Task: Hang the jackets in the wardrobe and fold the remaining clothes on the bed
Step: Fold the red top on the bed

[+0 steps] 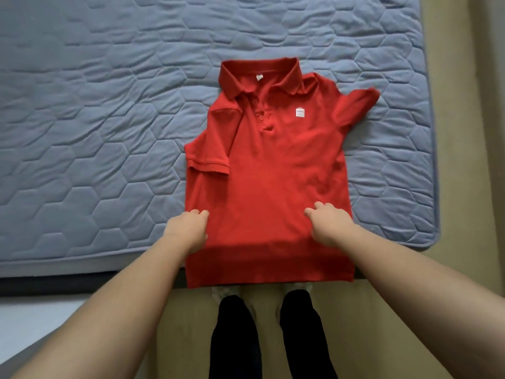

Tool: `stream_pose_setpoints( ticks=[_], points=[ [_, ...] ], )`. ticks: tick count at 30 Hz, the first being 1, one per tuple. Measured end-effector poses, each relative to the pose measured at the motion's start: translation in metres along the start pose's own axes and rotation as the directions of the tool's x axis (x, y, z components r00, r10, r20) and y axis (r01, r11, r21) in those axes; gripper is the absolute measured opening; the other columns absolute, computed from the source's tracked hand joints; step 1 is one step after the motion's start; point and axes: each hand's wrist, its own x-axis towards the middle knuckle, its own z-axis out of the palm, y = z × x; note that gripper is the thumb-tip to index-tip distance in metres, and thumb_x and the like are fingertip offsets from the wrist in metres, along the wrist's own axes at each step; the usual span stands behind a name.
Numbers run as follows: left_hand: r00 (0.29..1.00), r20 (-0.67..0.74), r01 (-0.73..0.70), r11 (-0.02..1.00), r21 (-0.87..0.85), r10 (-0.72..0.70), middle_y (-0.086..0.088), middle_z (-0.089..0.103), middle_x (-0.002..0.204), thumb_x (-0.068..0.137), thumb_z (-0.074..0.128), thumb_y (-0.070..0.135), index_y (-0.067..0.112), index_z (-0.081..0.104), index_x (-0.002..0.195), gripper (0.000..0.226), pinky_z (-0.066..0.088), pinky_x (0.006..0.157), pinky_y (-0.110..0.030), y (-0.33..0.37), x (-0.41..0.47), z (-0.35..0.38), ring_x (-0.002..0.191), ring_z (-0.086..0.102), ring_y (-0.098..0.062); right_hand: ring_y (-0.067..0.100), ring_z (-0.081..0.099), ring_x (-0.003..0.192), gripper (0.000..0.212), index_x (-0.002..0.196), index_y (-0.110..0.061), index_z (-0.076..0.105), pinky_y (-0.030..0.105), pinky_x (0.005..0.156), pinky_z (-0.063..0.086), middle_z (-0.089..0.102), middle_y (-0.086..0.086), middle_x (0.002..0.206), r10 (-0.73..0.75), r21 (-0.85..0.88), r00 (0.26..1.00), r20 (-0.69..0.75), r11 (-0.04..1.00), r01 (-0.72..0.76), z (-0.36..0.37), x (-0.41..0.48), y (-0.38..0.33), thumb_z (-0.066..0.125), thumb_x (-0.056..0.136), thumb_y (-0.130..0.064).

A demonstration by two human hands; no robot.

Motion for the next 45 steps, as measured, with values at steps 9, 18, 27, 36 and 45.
stream_pose_setpoints(
  ticks=[9, 18, 27, 36, 45],
  points=[
    [0.839, -0.535, -0.001, 0.983, 0.185, 0.101, -0.01, 0.005, 0.158, 0.081, 0.061, 0.028, 0.027, 0.012, 0.149, 0.085, 0.02, 0.11, -0.051, -0.031, 0.12, -0.034, 0.144, 0.008, -0.033, 0.03, 0.043, 0.123, 0.052, 0.139, -0.021, 0.036, 0.041, 0.092, 0.043, 0.042, 0.008, 0.133, -0.013, 0.296, 0.965, -0.262, 0.951, 0.093, -0.045, 0.102, -0.077, 0.049, 0.089, -0.021],
    [0.737, 0.181, -0.102, -0.371, -0.923, -0.652, -0.014, 0.063, 0.114, 0.097, 0.041, 0.024, 0.01, 0.057, 0.121, 0.032, 0.054, 0.072, -0.037, -0.146, 0.168, -0.057, 0.084, 0.063, -0.026, 0.026, 0.036, 0.128, 0.061, 0.142, -0.025, 0.035, 0.04, 0.096, 0.036, 0.035, 0.006, 0.143, 0.074, 0.209, 0.81, -0.582, 0.976, 0.061, -0.046, 0.162, -0.118, 0.052, 0.083, -0.023],
    [0.634, -0.086, 0.049, 0.151, -0.987, -0.769, -0.015, 0.061, 0.121, 0.084, 0.059, 0.015, 0.007, 0.056, 0.12, 0.038, 0.045, 0.098, -0.038, -0.167, 0.194, -0.065, 0.111, 0.057, -0.031, 0.02, 0.018, 0.144, 0.057, 0.146, -0.028, 0.03, 0.043, 0.11, 0.026, 0.018, 0.001, 0.157, 0.008, 0.267, 0.823, -0.568, 0.948, 0.175, -0.086, 0.181, -0.107, 0.048, 0.092, -0.031],
    [0.682, -0.723, -0.063, 0.977, -0.201, -0.105, -0.014, 0.032, 0.147, 0.079, 0.062, 0.022, 0.011, 0.039, 0.138, 0.064, 0.019, 0.11, -0.05, -0.073, 0.199, -0.104, 0.138, 0.027, -0.028, 0.026, 0.028, 0.138, 0.053, 0.144, -0.018, 0.035, 0.046, 0.104, 0.031, 0.027, 0.006, 0.153, 0.358, 0.44, 0.714, -0.601, 0.895, -0.079, -0.125, 0.195, 0.016, 0.047, 0.092, -0.022],
    [0.729, -0.685, -0.312, 0.889, -0.335, -0.002, -0.016, 0.047, 0.136, 0.086, 0.058, 0.036, 0.007, 0.032, 0.14, 0.066, 0.033, 0.103, -0.043, 0.098, 0.255, -0.177, 0.126, 0.043, -0.033, 0.024, 0.032, 0.137, 0.068, 0.143, -0.017, 0.034, 0.045, 0.109, 0.026, 0.036, 0.006, 0.148, 0.478, 0.51, 0.747, -0.462, 0.832, -0.216, -0.112, 0.195, 0.18, 0.055, 0.08, -0.005]
  ],
)
